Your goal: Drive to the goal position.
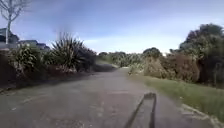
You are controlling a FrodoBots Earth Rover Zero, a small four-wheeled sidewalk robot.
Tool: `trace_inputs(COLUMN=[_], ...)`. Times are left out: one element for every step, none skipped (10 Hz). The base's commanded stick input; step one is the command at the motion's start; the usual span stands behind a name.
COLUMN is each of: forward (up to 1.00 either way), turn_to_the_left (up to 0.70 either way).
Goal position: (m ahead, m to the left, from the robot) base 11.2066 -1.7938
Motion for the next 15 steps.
trace_inputs(forward=[1.00,1.00,1.00,1.00,1.00,1.00,1.00,1.00,1.00,1.00,1.00,1.00,1.00,1.00,1.00], turn_to_the_left=[0.00,0.00,0.00,0.00,0.00,0.00,0.00,0.00,0.00,0.00,0.00,0.00,0.00,0.00,0.00])
